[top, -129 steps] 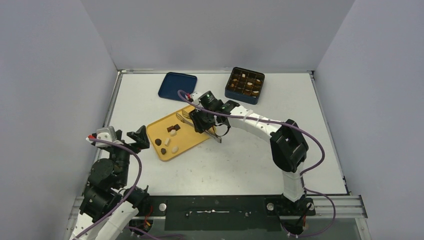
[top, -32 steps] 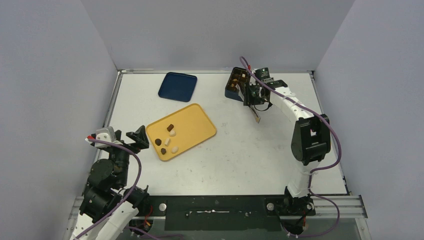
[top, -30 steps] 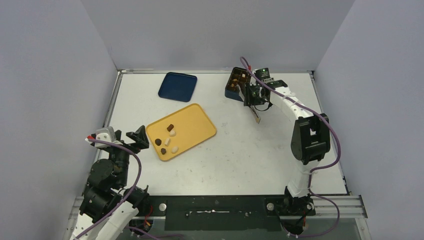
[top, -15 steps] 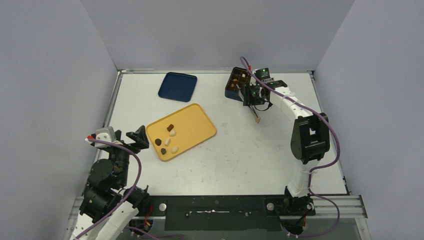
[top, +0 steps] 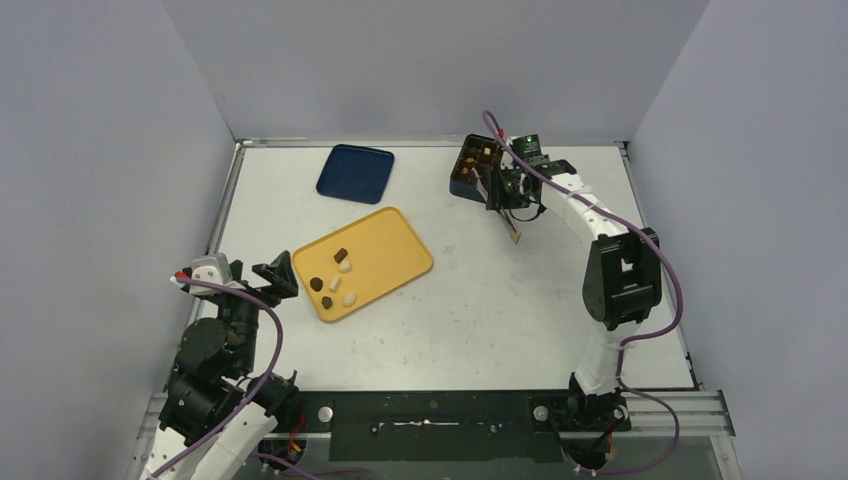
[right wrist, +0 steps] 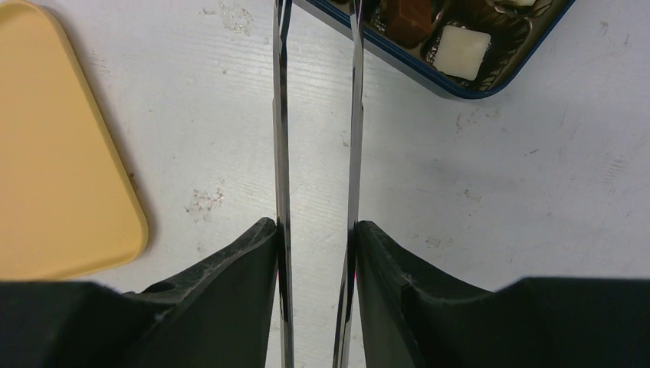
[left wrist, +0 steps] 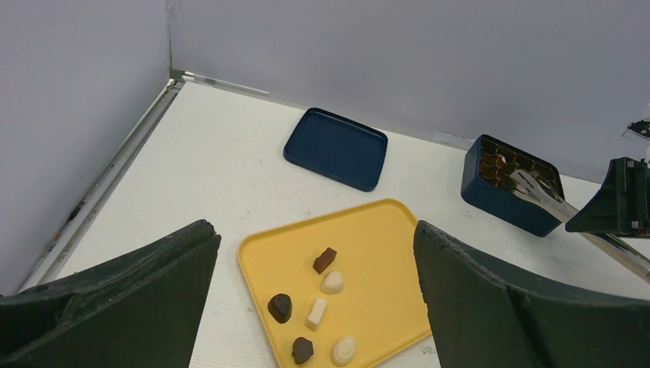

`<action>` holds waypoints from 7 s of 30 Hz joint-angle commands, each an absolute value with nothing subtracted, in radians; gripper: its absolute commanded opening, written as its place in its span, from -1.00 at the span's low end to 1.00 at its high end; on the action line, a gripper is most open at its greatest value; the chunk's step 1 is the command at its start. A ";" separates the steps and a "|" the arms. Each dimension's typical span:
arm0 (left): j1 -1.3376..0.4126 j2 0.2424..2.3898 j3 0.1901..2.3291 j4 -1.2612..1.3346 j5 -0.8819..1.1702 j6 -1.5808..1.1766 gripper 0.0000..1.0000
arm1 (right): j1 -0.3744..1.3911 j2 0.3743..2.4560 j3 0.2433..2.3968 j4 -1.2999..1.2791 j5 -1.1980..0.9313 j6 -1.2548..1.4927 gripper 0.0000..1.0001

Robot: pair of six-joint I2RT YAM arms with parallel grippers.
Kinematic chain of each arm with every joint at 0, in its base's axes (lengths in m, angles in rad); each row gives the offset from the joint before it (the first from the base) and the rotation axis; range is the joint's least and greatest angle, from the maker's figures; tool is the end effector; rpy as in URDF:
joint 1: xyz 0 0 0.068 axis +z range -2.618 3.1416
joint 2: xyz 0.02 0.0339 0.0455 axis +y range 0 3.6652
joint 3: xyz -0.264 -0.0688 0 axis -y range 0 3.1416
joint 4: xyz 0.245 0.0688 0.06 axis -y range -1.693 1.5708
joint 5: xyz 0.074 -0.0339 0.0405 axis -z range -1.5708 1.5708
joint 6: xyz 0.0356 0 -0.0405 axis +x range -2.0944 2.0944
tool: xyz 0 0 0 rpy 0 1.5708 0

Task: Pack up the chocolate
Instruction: Place the fake chocolate in the packing box, then adjust the fake chocolate in the packing box, then pick up the fake chocolate from the plate.

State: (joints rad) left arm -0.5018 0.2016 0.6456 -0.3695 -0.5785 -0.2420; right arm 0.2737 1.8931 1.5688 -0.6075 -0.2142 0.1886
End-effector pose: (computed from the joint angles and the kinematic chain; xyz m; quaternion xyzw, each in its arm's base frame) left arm 0.0623 -0.0120 0.3335 -0.1228 0.6736 -0.0745 0.7250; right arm 0.4022 0.1208 0.2554 -0.0737 0.9417 0.1703 0.2807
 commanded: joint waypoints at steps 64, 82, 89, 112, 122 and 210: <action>-0.497 0.215 0.655 -0.336 -0.574 -0.233 0.94 | 0.145 1.810 1.574 -0.687 -0.372 0.323 -0.32; -0.497 0.210 0.657 -0.339 -0.578 -0.235 0.94 | 0.122 1.855 1.613 -0.705 -0.419 0.321 -0.33; -0.497 0.211 0.655 -0.336 -0.578 -0.233 0.94 | 0.120 1.872 1.619 -0.710 -0.441 0.320 -0.34; -0.497 0.215 0.657 -0.335 -0.575 -0.232 0.94 | 0.126 1.908 1.675 -0.775 -0.439 0.336 -0.34; -0.497 0.213 0.655 -0.334 -0.580 -0.229 0.94 | 0.124 1.995 1.737 -0.792 -0.456 0.329 -0.34; -0.489 0.164 0.662 -0.343 -0.614 -0.238 0.91 | 0.939 2.150 1.859 -0.776 -0.228 0.017 -0.12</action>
State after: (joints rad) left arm -0.4953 0.1764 0.6456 -0.3698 -0.6090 -0.2424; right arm 0.9386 2.1456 1.7981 -0.7811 -0.2367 0.0208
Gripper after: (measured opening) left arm 0.957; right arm 0.438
